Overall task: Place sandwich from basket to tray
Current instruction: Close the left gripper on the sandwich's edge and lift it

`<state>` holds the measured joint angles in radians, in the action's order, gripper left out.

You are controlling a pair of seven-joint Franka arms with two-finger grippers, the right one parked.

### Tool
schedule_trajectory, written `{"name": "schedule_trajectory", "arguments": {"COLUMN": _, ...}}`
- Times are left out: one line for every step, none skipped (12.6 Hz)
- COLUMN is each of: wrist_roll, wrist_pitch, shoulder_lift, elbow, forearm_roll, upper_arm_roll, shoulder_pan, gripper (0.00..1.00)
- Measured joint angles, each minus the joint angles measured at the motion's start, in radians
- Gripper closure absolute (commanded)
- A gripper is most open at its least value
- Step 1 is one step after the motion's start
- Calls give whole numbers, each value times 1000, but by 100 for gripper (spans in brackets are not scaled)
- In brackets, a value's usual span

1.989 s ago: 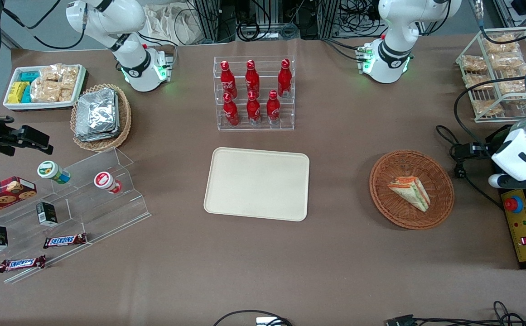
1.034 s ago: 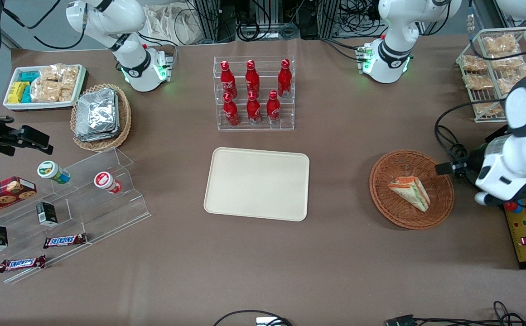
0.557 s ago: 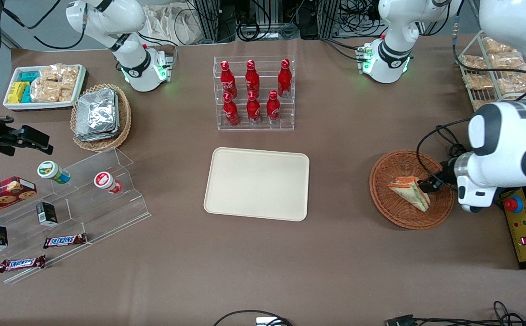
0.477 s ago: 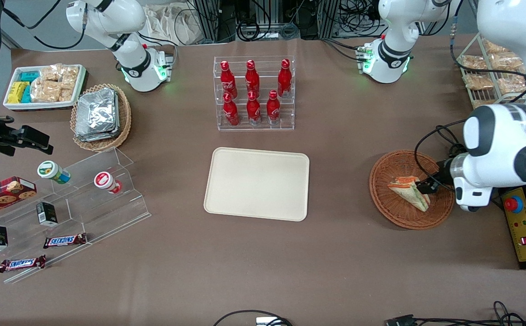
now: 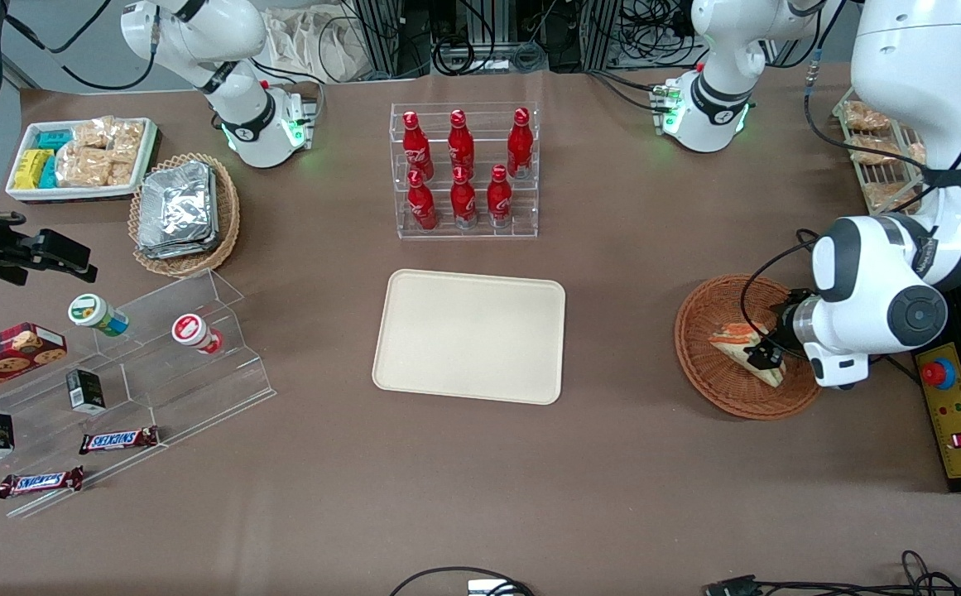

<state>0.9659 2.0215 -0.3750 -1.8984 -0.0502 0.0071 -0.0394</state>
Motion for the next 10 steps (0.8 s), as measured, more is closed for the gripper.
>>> {"name": "schedule_trajectory", "arguments": {"wrist_roll": 3, "wrist_pitch": 8, "shoulder_lift": 0, "elbow": 0, "forearm_roll": 0, "upper_arm_roll": 0, "shoulder_pan": -3, "gripper": 0}}
{"name": "schedule_trajectory", "arguments": {"wrist_roll": 6, "wrist_pitch": 16, "shoulder_lift": -1, "elbow": 0, "forearm_roll": 0, "upper_arm_roll": 0, "shoulder_pan": -6, "gripper": 0}}
{"name": "schedule_trajectory", "arguments": {"wrist_roll": 8, "wrist_pitch": 24, "shoulder_lift": -3, "elbow": -1, "forearm_roll": 0, "upper_arm_roll": -1, "shoulder_pan": -9, "gripper": 0}}
{"name": "schedule_trajectory", "arguments": {"wrist_roll": 8, "wrist_pitch": 29, "shoulder_lift": -8, "elbow": -2, "forearm_roll": 0, "upper_arm_roll": -1, "shoulder_pan": -10, "gripper": 0}}
{"name": "schedule_trajectory", "arguments": {"wrist_roll": 9, "wrist_pitch": 38, "shoulder_lift": -15, "elbow": -3, "forearm_roll": 0, "upper_arm_roll": -1, "shoulder_pan": -10, "gripper": 0}}
{"name": "schedule_trajectory", "arguments": {"wrist_roll": 9, "wrist_pitch": 57, "shoulder_lift": -27, "elbow": -7, "forearm_roll": 0, "upper_arm_roll": -1, "shoulder_pan": -10, "gripper": 0}}
{"name": "schedule_trajectory", "arguments": {"wrist_roll": 9, "wrist_pitch": 83, "shoulder_lift": -40, "elbow": -12, "forearm_roll": 0, "upper_arm_roll": -1, "shoulder_pan": -10, "gripper": 0}}
{"name": "schedule_trajectory", "arguments": {"wrist_roll": 9, "wrist_pitch": 109, "shoulder_lift": -53, "elbow": -19, "forearm_roll": 0, "upper_arm_roll": 0, "shoulder_pan": -10, "gripper": 2}}
{"name": "schedule_trajectory", "arguments": {"wrist_roll": 9, "wrist_pitch": 130, "shoulder_lift": -63, "elbow": -26, "forearm_roll": 0, "upper_arm_roll": 0, "shoulder_pan": -10, "gripper": 27}}
{"name": "schedule_trajectory", "arguments": {"wrist_roll": 9, "wrist_pitch": 145, "shoulder_lift": -70, "elbow": -31, "forearm_roll": 1, "upper_arm_roll": 0, "shoulder_pan": -10, "gripper": 72}}
